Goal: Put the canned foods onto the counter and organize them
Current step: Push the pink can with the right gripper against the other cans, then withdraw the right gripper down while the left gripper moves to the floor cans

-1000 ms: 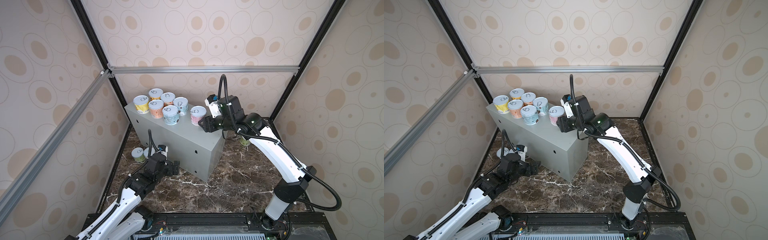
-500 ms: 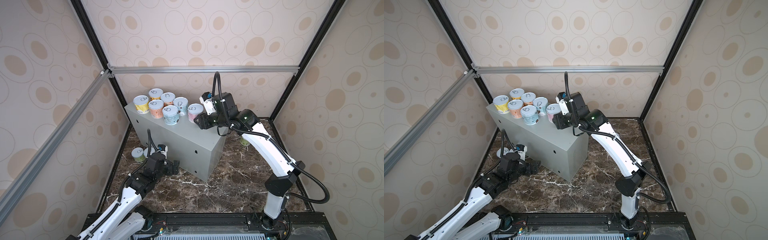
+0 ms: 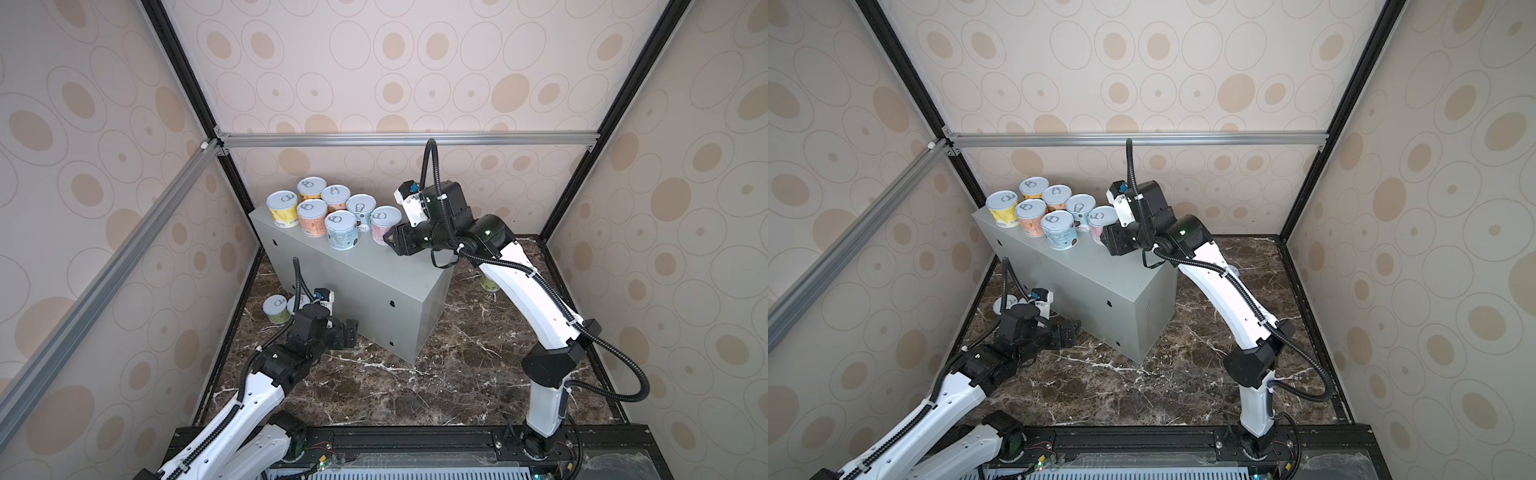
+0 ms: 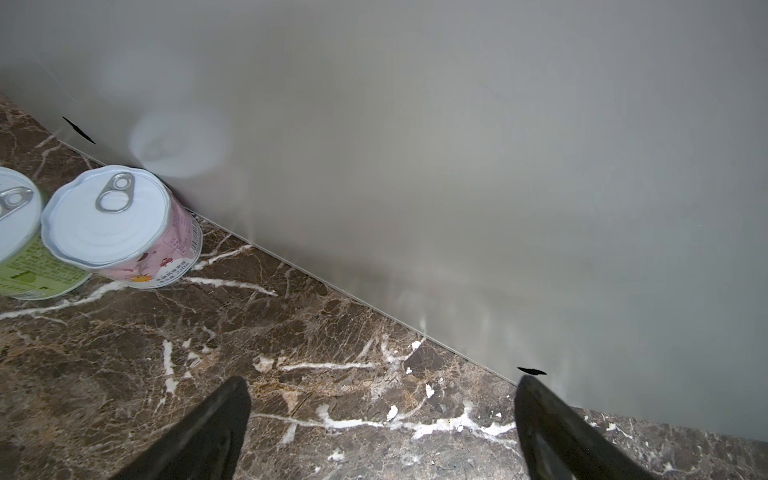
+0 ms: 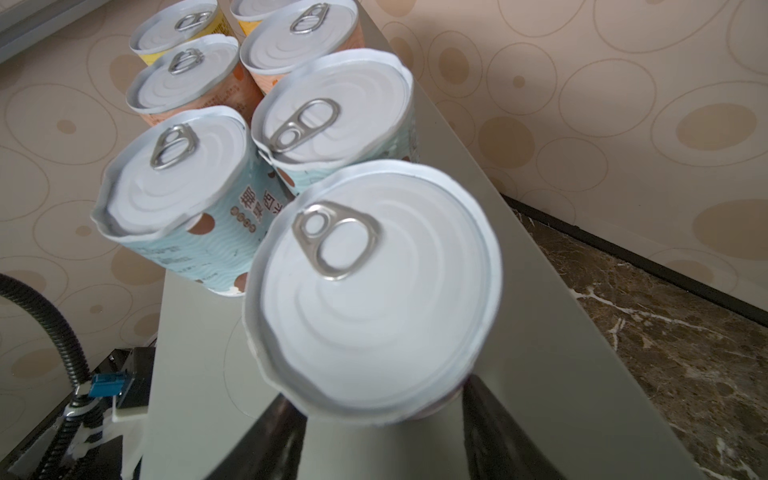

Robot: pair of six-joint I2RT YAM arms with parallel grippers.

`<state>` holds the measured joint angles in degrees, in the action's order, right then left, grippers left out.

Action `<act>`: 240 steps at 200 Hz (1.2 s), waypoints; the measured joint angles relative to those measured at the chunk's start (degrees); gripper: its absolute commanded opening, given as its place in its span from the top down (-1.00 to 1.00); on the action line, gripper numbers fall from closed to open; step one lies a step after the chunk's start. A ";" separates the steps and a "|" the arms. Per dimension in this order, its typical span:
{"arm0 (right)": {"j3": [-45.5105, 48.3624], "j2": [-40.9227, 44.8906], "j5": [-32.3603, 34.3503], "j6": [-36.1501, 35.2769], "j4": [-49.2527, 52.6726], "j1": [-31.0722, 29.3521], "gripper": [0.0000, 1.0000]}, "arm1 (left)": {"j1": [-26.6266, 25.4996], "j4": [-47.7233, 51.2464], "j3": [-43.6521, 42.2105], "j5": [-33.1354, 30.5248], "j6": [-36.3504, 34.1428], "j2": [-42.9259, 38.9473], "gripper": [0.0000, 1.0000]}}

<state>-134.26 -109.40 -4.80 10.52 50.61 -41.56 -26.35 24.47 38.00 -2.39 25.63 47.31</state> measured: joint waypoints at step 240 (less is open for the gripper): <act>37.73 38.53 4.09 -0.90 -6.12 -0.02 -0.83 | 12.92 8.61 8.72 -9.11 3.39 -1.40 -0.98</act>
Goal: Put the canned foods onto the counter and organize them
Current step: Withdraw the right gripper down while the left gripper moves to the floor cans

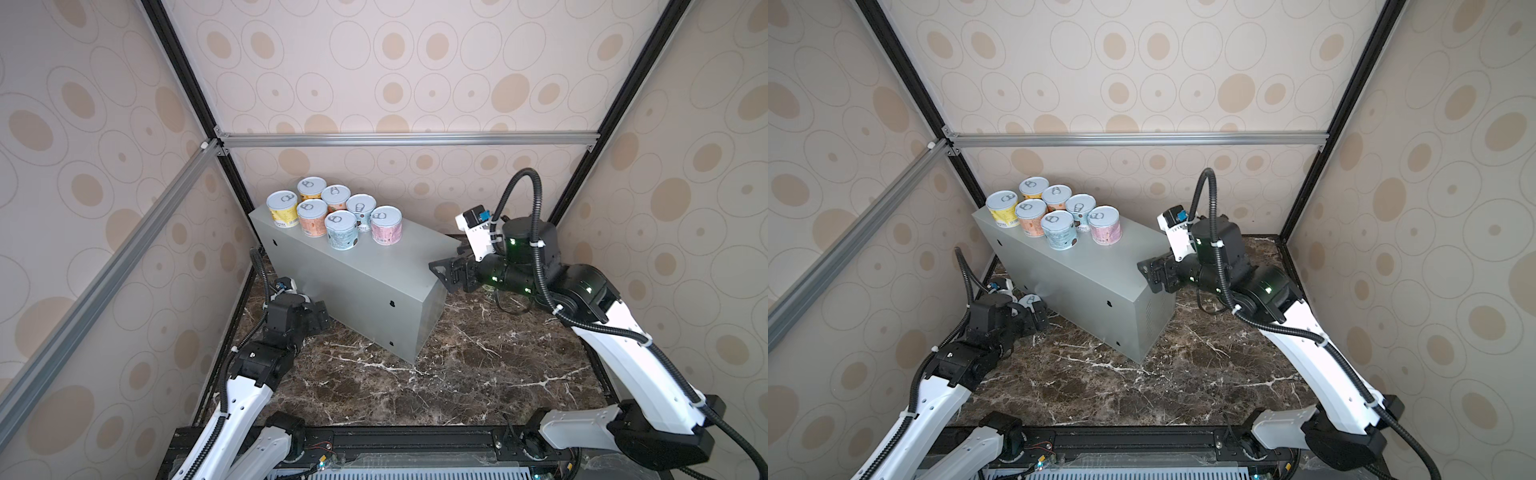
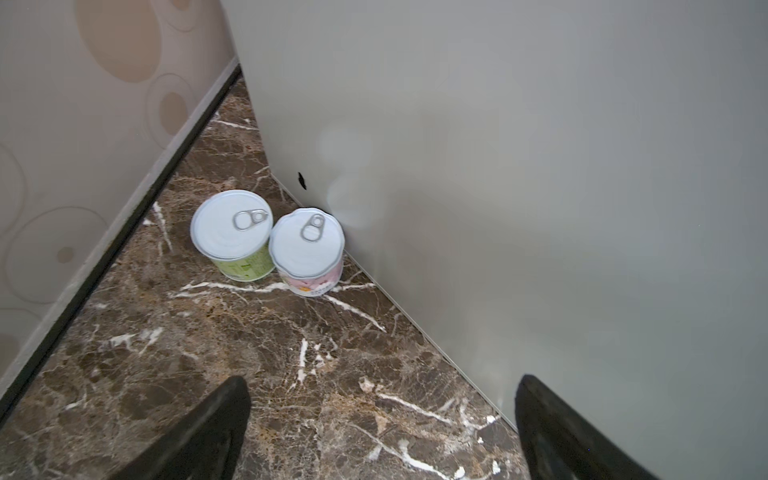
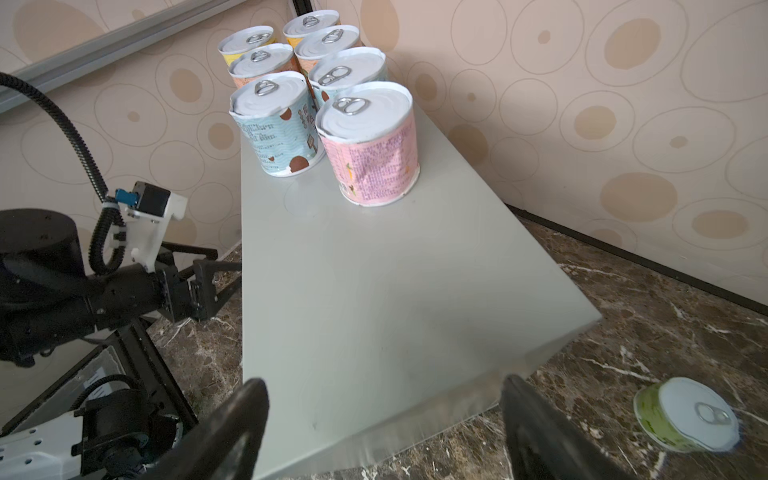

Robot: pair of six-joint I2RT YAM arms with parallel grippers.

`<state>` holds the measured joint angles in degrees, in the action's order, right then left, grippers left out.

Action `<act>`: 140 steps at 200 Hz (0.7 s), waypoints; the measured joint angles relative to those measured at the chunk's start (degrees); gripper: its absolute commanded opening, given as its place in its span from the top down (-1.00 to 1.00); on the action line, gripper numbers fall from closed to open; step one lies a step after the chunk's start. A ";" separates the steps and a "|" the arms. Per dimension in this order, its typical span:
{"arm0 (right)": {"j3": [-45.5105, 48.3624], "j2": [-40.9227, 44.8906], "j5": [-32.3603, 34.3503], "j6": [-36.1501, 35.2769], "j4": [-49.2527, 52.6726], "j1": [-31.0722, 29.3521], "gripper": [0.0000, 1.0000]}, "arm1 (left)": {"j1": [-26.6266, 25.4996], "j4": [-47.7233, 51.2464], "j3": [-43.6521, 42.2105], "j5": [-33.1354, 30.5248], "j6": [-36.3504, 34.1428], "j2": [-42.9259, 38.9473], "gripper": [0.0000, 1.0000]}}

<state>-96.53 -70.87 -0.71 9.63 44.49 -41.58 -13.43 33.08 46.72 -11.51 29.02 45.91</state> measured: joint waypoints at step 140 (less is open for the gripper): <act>28.06 23.76 5.11 4.04 -0.39 0.00 -0.85 | 18.10 -2.75 1.33 9.14 -0.11 12.57 -0.93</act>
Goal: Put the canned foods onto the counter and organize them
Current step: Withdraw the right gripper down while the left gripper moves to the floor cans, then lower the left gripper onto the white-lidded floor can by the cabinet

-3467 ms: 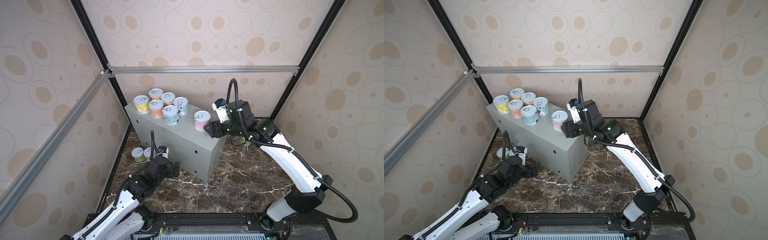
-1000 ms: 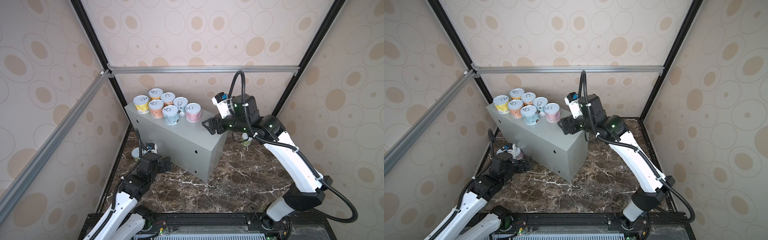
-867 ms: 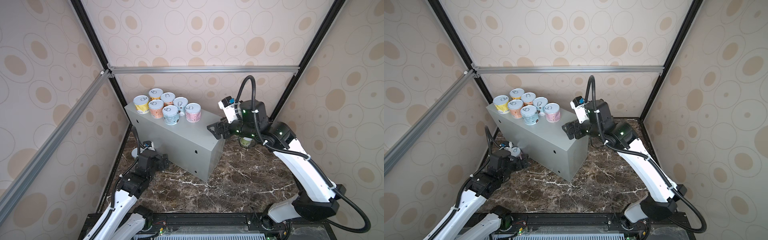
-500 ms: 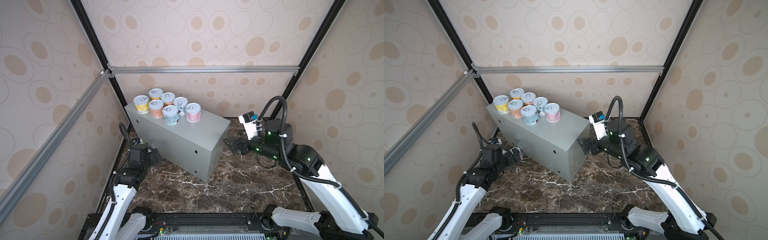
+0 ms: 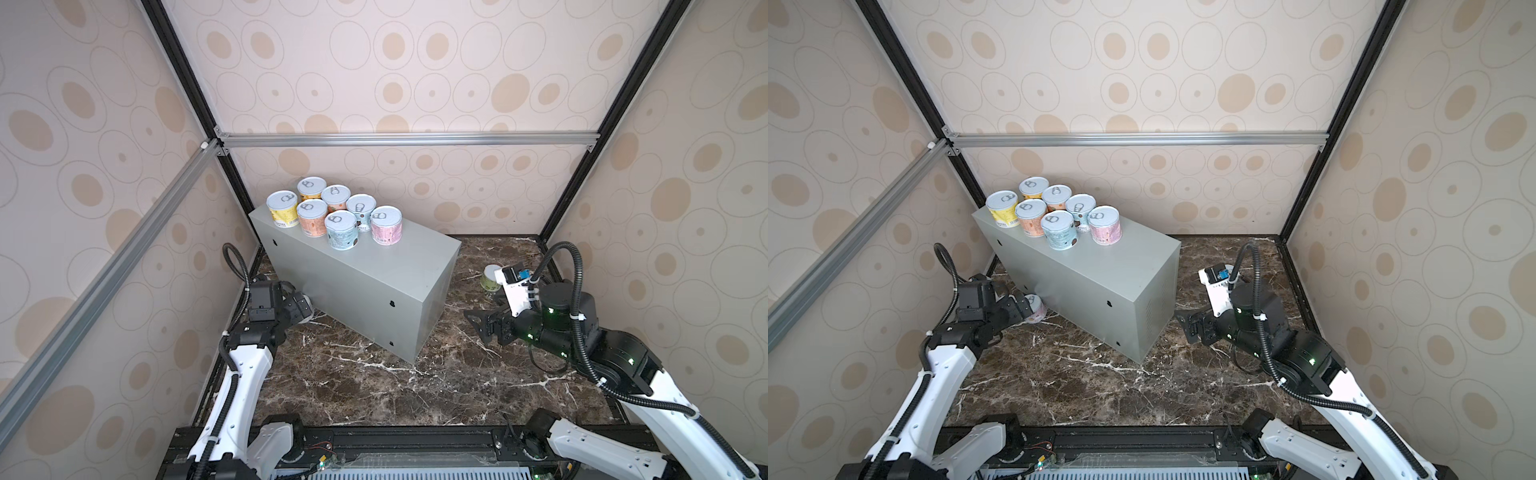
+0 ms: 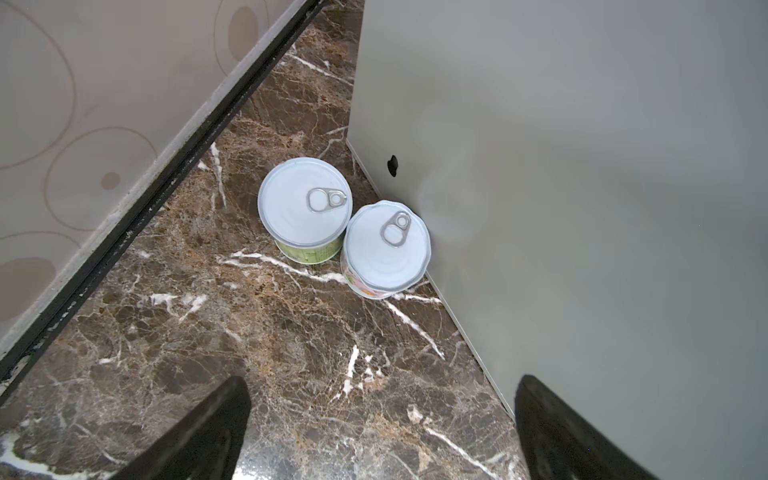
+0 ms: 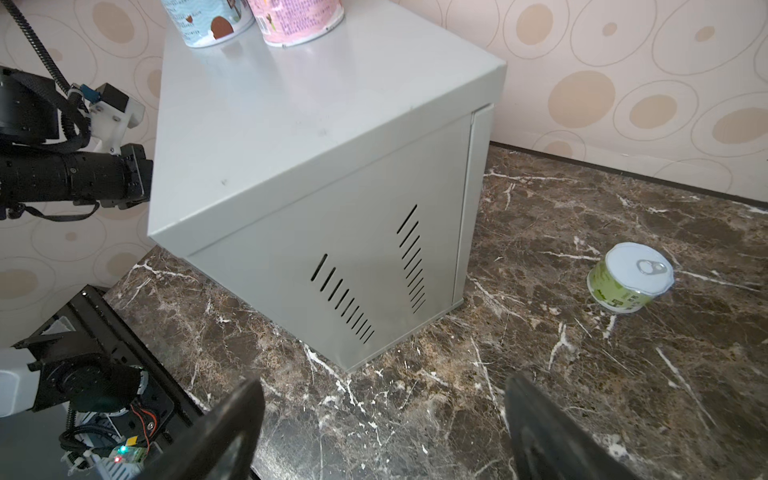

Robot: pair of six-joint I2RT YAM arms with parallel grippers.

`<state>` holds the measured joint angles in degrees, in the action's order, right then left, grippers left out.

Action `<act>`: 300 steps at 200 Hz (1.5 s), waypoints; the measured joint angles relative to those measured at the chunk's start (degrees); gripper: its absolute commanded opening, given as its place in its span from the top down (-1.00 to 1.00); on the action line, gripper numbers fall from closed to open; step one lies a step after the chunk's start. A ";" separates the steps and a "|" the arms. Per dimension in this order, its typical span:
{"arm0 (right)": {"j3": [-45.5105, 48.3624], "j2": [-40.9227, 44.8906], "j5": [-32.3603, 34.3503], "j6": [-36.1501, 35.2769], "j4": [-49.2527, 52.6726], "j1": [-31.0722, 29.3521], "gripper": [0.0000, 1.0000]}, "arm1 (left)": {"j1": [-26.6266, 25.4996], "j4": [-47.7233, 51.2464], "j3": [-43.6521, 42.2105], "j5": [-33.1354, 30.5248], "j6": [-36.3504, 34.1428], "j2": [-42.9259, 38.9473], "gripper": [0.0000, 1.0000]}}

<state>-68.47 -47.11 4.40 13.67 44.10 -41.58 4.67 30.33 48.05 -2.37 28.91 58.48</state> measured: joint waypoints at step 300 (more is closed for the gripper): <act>10.95 1.53 0.81 0.52 -3.41 0.00 -0.90 | 7.15 -5.51 18.75 -3.96 0.00 38.42 -0.79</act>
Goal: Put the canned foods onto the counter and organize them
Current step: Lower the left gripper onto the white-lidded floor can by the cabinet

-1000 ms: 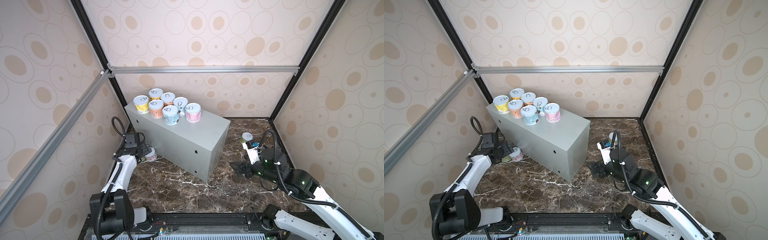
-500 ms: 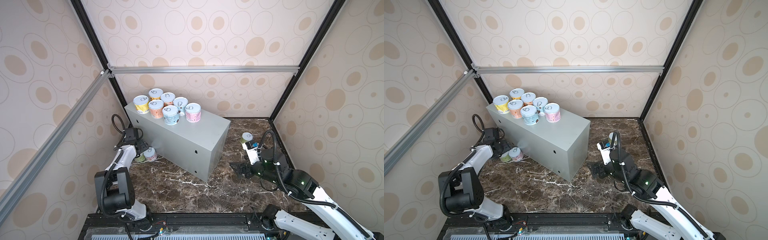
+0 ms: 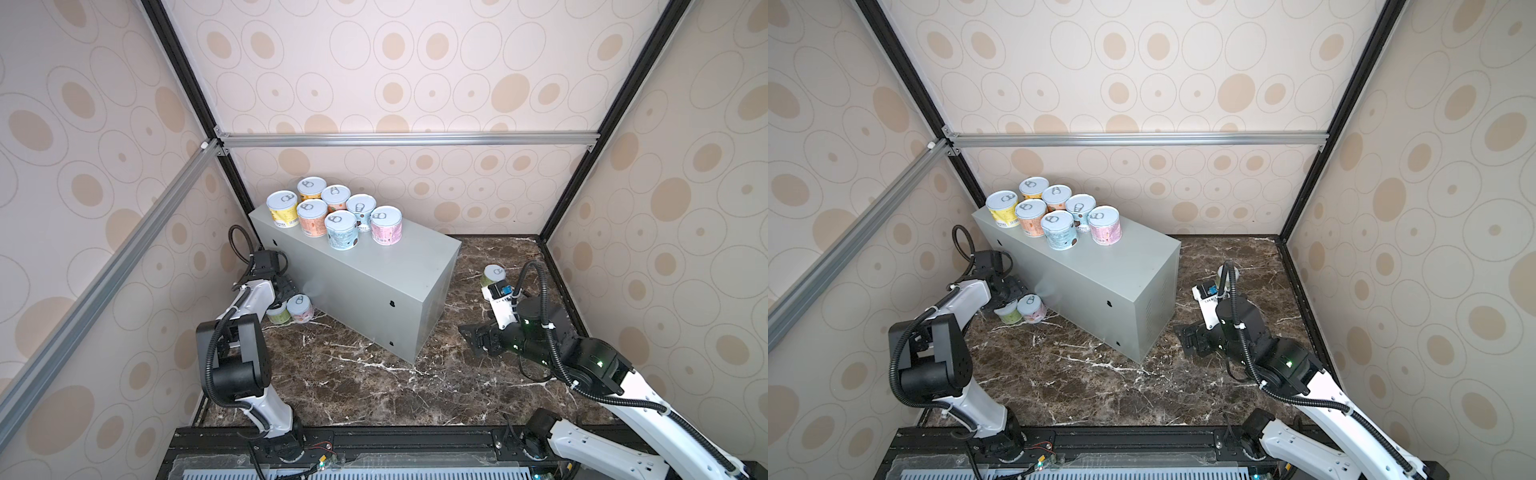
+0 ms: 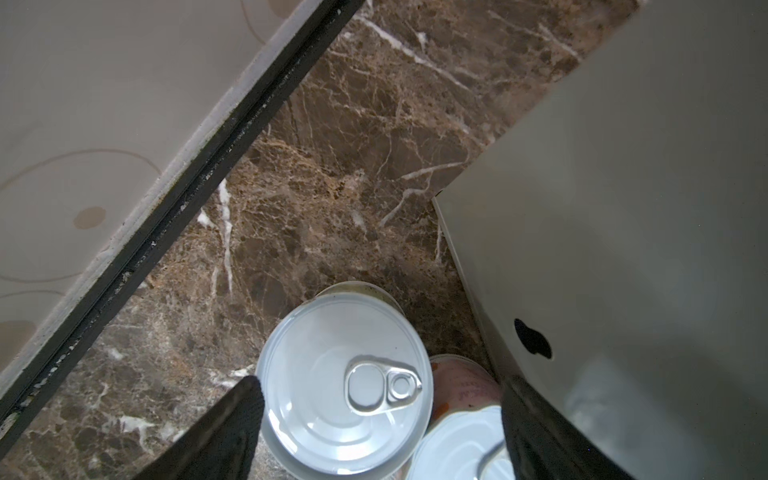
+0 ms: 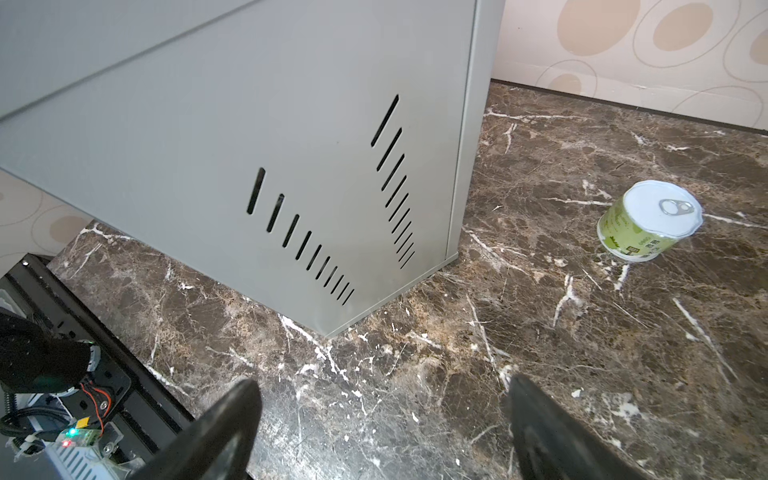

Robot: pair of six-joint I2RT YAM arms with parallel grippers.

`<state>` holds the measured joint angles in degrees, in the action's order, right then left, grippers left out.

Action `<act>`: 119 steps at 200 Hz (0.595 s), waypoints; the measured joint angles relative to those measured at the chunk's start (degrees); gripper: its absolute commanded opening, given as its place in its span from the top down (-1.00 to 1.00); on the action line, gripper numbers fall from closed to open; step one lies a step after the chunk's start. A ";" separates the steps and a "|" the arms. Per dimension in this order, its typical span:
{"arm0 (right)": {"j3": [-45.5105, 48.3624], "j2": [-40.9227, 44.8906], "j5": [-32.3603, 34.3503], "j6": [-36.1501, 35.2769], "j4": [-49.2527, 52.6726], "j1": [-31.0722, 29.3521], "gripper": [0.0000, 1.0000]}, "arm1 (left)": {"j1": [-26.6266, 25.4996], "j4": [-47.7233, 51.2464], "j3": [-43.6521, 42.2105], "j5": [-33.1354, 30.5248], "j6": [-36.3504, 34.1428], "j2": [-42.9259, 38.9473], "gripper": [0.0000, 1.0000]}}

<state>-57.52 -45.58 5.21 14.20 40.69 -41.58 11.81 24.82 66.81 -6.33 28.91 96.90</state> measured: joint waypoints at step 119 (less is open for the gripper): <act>0.44 0.11 0.63 -0.35 0.00 0.00 -0.90 | -2.25 -2.16 -1.79 -1.07 -0.87 1.20 -0.84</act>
<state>-57.08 -45.47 5.85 13.85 40.69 -41.58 9.56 22.65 65.01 -7.40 28.03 98.10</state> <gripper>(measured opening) 0.950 0.919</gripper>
